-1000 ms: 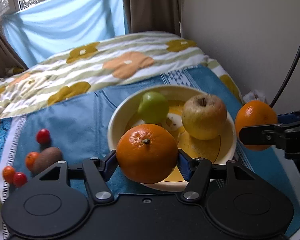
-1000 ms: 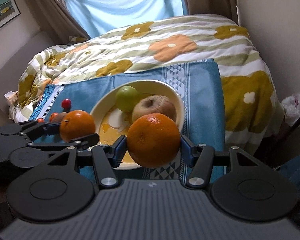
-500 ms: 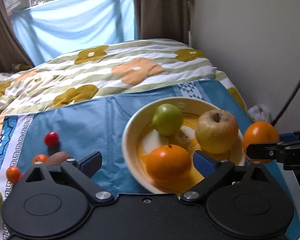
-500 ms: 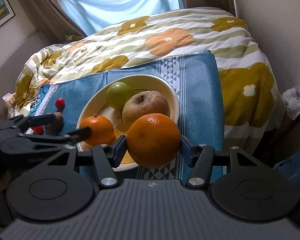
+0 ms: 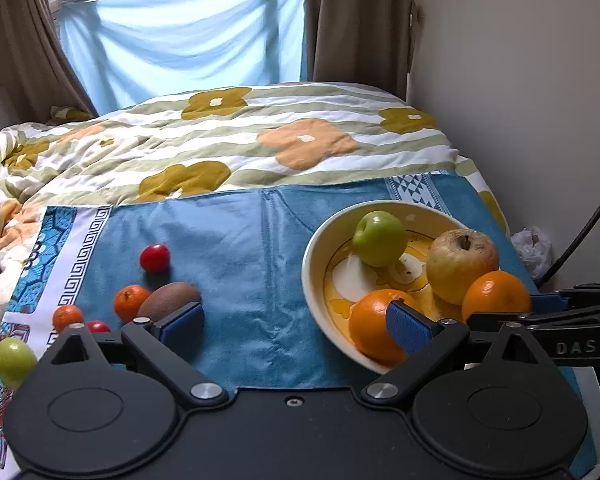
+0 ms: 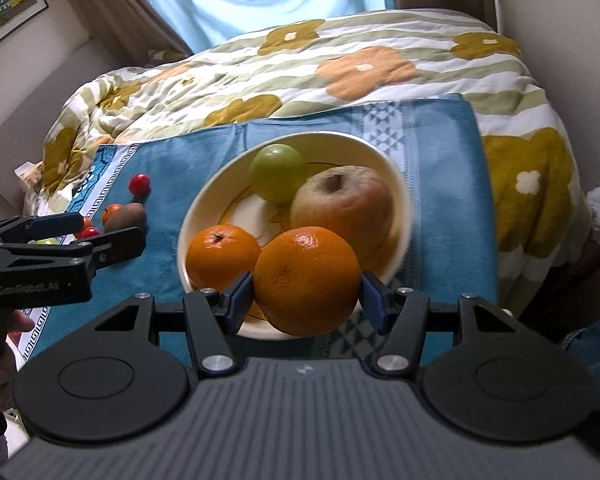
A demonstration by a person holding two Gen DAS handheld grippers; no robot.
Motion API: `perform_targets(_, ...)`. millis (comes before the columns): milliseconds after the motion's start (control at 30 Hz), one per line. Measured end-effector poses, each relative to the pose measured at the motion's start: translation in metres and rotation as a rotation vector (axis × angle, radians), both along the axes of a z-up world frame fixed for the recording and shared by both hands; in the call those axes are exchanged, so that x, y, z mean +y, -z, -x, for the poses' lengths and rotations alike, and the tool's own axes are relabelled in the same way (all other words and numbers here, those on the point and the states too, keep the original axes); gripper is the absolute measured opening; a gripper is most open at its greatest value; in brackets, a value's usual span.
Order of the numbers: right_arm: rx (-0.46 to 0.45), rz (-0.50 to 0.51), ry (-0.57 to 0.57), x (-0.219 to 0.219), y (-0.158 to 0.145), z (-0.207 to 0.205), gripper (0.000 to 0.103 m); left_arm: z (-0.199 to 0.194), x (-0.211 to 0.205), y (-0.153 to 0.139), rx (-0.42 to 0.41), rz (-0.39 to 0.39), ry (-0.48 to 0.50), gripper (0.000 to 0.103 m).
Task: Organize fruits
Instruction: 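Open both tools to release the oranges into the bowl and withdraw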
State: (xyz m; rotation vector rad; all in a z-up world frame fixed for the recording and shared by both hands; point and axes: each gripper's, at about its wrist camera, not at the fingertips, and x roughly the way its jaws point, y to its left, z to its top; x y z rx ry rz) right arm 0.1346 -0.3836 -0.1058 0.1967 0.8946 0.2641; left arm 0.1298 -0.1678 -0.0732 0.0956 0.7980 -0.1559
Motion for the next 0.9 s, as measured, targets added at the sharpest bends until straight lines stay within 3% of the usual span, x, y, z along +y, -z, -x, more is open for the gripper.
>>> perform_targets(300,-0.021,0.026,-0.034,0.018,0.007,-0.004,0.075,0.005,0.006,0.001,0.005,0.003,-0.011,0.099)
perform_targets(400,-0.067,0.052,-0.033,0.018,0.001,0.004,0.103,0.009,0.006,0.0,0.006,0.001,-0.001,0.099)
perform_targets(667,-0.048,0.044,0.029,0.007,0.001,0.018,0.103,0.021,0.006,-0.004,0.001,-0.004,-0.009,0.099)
perform_targets(900,-0.081,0.071,0.049,0.005,-0.02,0.035,0.103,0.042,0.004,-0.021,-0.036,-0.003,-0.018,0.1)
